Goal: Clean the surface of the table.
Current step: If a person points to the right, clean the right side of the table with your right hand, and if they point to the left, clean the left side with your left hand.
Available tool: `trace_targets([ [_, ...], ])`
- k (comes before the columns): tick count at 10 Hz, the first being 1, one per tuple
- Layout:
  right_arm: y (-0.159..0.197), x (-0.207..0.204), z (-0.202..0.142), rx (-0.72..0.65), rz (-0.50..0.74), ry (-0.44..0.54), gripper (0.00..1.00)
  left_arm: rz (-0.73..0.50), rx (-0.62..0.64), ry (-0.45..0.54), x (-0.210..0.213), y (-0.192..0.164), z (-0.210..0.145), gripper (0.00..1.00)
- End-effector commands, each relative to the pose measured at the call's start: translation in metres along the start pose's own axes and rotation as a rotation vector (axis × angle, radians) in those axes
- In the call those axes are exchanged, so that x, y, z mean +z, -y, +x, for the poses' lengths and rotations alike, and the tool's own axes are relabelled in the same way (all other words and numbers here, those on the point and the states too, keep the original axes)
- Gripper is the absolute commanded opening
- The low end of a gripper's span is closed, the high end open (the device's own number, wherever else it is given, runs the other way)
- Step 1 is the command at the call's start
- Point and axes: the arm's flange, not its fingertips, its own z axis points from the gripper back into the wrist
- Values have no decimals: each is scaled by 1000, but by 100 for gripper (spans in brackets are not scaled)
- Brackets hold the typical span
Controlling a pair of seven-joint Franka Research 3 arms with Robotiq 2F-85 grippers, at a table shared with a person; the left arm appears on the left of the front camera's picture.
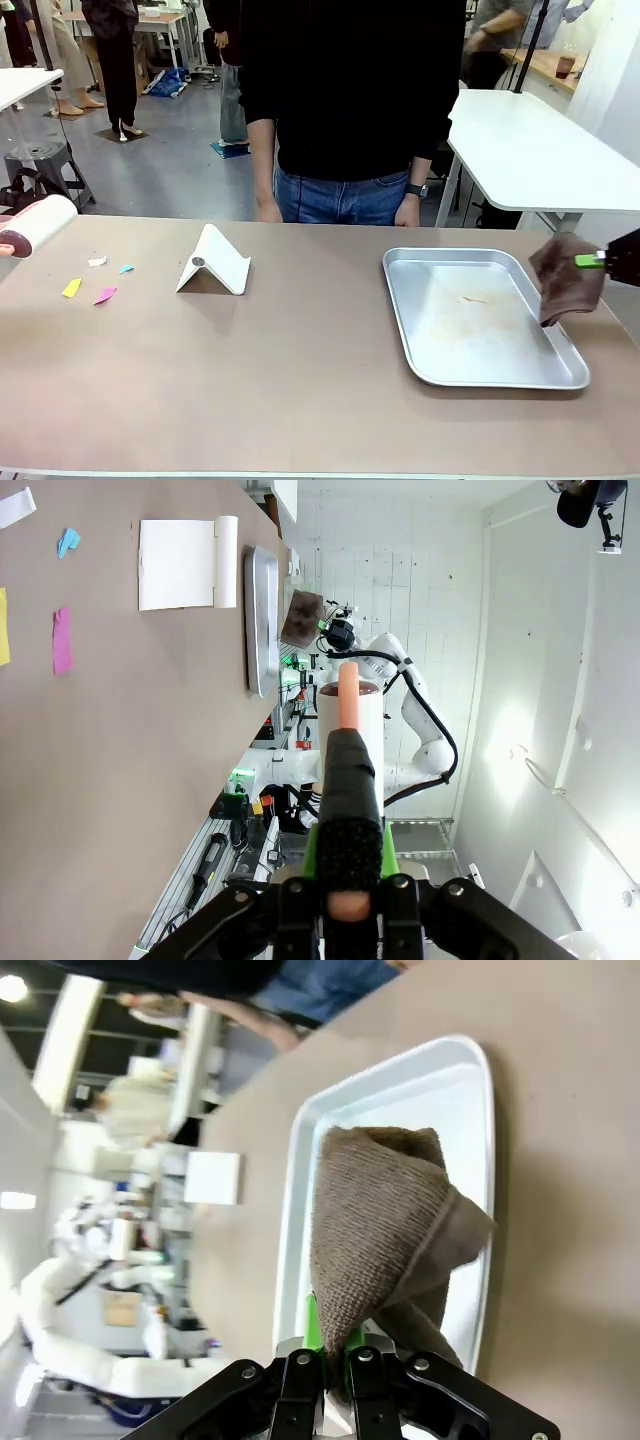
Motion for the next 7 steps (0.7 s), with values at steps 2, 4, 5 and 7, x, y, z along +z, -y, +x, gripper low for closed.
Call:
trace_targets([
  [2,-55,-49,-2,46,-290,-83,7,-5,-19,-7,2,3,-5,0],
  [4,-73,-77,0,23,-448,-61,7,-5,-19,-7,2,3,-5,0],
  [5,-82,-90,1,40,-507,-59,7,-5,-19,-7,2,3,-5,0],
  [7,-95,-122,5,82,-565,-136,7,-5,-19,-7,2,3,-5,0],
])
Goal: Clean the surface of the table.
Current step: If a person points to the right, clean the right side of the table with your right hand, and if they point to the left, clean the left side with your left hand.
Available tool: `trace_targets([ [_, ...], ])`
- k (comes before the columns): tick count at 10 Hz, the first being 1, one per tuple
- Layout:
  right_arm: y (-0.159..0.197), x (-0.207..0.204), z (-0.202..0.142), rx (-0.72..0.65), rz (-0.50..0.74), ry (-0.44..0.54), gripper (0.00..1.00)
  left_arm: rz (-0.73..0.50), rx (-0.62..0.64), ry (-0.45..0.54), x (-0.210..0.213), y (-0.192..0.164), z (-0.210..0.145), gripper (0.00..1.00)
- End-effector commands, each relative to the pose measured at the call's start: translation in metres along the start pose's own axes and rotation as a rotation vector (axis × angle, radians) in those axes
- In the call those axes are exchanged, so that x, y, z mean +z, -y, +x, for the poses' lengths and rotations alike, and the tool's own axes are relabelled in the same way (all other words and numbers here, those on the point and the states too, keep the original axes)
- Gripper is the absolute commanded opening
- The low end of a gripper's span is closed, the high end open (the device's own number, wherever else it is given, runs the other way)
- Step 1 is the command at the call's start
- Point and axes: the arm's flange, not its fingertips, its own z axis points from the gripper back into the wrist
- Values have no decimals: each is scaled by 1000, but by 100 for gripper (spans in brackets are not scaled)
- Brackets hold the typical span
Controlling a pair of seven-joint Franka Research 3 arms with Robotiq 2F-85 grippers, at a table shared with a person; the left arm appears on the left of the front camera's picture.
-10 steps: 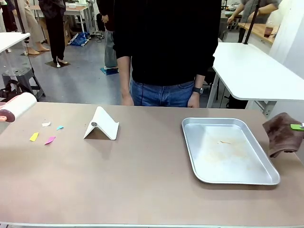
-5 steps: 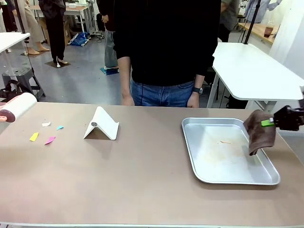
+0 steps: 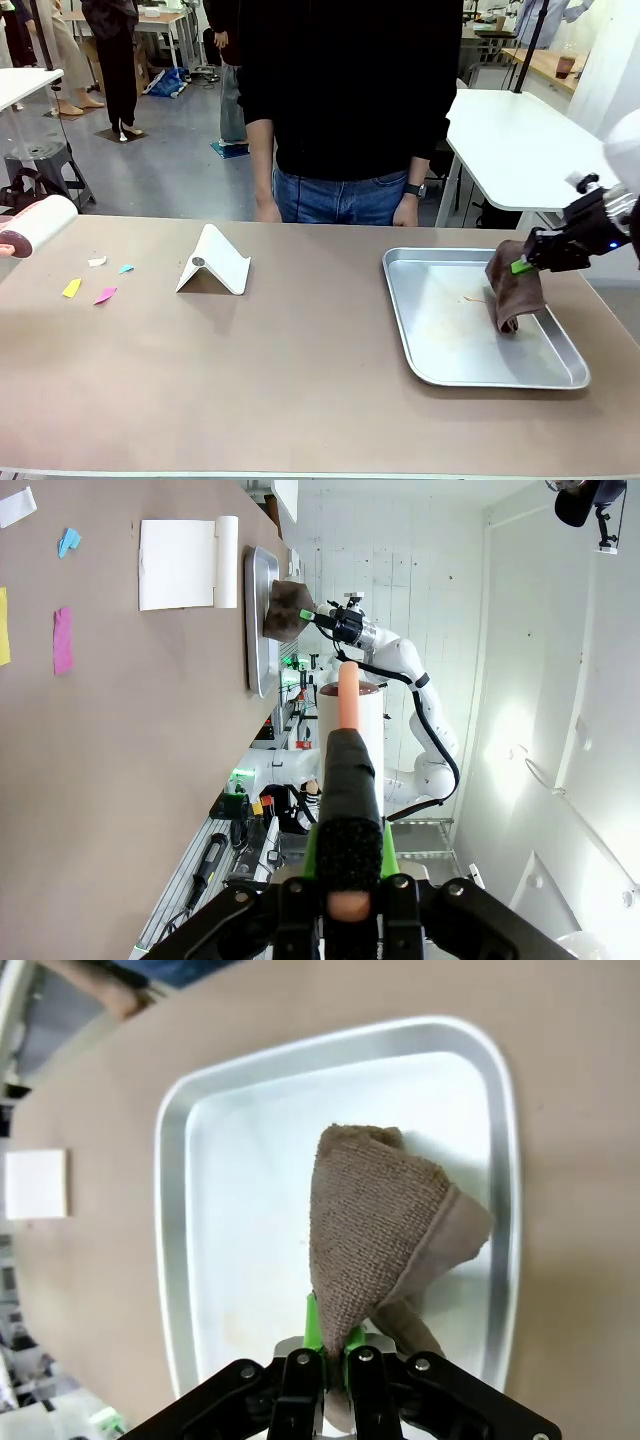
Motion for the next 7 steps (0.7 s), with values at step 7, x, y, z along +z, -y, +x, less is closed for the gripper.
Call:
trace_targets([
  [7,-59,-100,16,38,-97,-151,7,-5,-19,-8,2,3,-5,0],
])
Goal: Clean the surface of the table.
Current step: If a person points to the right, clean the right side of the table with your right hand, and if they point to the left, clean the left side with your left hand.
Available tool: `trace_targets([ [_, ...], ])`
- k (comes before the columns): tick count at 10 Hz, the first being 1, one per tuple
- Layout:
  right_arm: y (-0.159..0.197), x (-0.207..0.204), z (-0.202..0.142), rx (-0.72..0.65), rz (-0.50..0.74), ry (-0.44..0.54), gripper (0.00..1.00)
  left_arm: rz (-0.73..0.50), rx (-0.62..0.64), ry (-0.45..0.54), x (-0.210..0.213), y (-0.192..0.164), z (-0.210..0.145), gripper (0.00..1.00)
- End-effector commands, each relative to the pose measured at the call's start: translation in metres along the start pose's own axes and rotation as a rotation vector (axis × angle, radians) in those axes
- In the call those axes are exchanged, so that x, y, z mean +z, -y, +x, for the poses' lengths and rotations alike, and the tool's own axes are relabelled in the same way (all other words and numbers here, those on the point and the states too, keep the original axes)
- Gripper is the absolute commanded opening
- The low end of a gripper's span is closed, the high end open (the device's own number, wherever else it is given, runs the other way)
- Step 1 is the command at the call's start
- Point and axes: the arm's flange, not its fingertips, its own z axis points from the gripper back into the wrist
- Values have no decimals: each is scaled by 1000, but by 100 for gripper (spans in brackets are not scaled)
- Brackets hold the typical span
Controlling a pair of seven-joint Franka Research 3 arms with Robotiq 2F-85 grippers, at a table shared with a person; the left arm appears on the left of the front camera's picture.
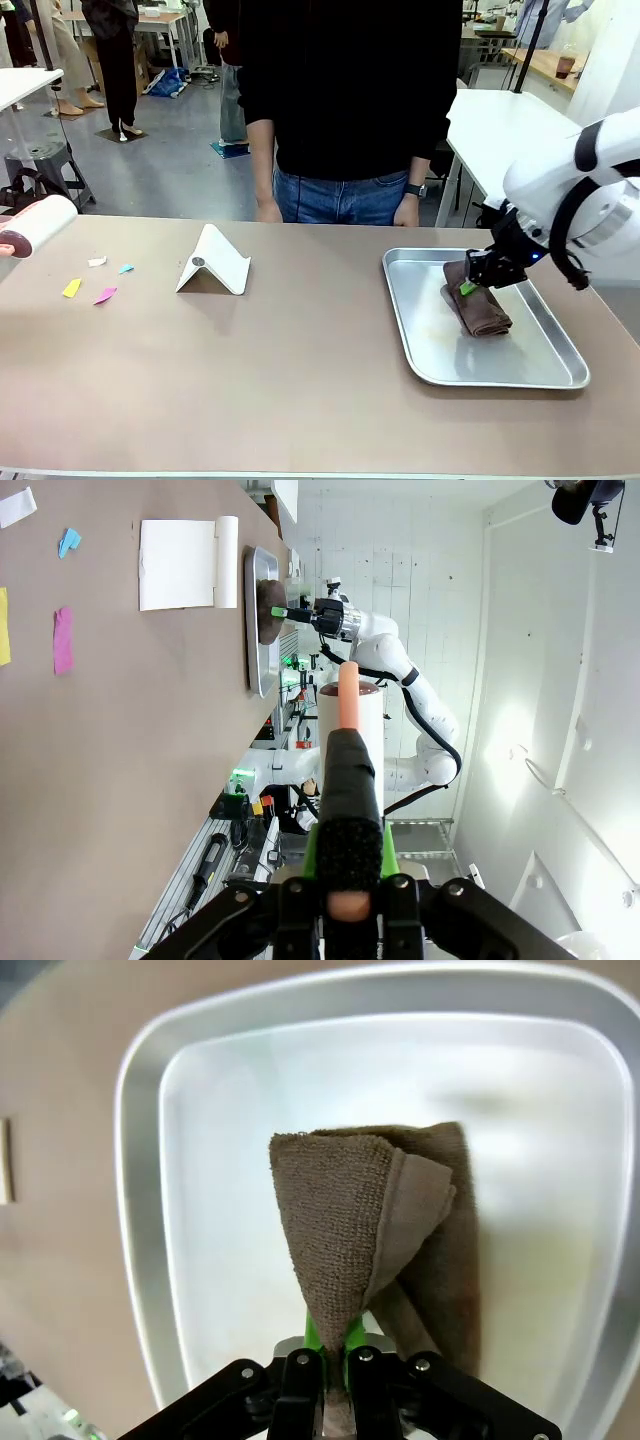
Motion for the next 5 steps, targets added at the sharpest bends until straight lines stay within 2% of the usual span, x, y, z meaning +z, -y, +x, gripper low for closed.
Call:
trace_targets([
  [1,-14,-19,11,6,-3,-20,7,-5,-19,-8,1,3,-4,0],
  [3,-29,-35,10,47,6,-33,7,-5,-19,-8,1,3,-4,0],
  [5,-44,-33,8,95,38,-13,7,-5,-19,-8,1,3,-4,0],
])
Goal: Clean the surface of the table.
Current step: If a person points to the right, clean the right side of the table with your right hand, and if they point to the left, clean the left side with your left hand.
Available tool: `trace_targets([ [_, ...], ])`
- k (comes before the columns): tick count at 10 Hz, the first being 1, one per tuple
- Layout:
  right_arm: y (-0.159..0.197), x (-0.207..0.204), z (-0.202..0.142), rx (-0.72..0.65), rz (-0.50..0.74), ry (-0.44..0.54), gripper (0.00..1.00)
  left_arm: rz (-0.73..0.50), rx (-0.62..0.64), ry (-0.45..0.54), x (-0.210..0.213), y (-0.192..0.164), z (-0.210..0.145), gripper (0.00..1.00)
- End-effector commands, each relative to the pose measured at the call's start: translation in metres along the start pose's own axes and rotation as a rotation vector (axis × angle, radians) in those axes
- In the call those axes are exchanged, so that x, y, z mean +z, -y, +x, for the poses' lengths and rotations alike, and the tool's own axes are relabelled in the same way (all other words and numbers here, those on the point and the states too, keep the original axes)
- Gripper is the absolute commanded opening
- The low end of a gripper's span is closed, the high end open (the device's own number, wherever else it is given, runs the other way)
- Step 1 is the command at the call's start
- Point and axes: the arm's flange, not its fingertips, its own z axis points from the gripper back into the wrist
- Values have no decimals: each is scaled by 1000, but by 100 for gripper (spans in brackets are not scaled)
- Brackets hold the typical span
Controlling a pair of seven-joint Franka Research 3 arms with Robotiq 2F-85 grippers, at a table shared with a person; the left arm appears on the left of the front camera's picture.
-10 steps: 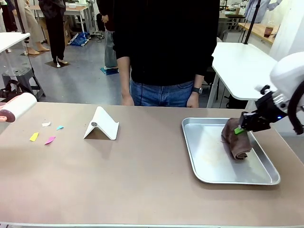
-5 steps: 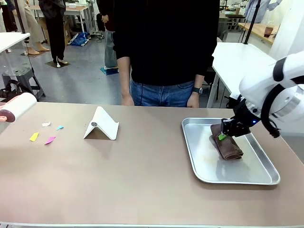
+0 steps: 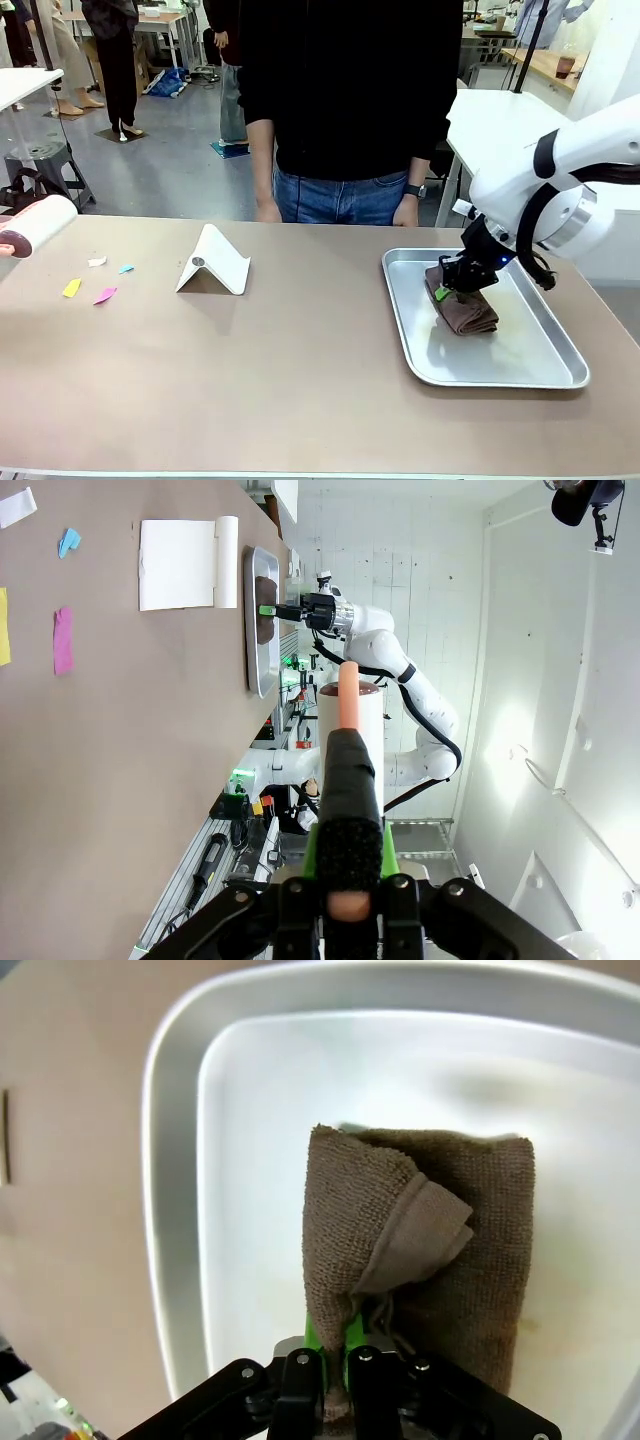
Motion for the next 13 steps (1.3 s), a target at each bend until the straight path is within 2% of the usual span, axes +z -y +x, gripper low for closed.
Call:
trace_targets([
  [1,-16,0,1,48,22,41,7,-5,-19,-8,1,3,-4,0],
  [3,-14,2,2,38,-56,50,7,-5,-19,-8,1,3,-4,0],
  [6,4,-2,0,-20,-154,14,7,-5,-19,-8,1,3,-4,0],
  [9,23,2,-3,-68,-308,13,7,-5,-19,-8,1,3,-4,0],
  [13,62,11,-10,-172,-389,8,7,-5,-19,-8,1,3,-4,0],
])
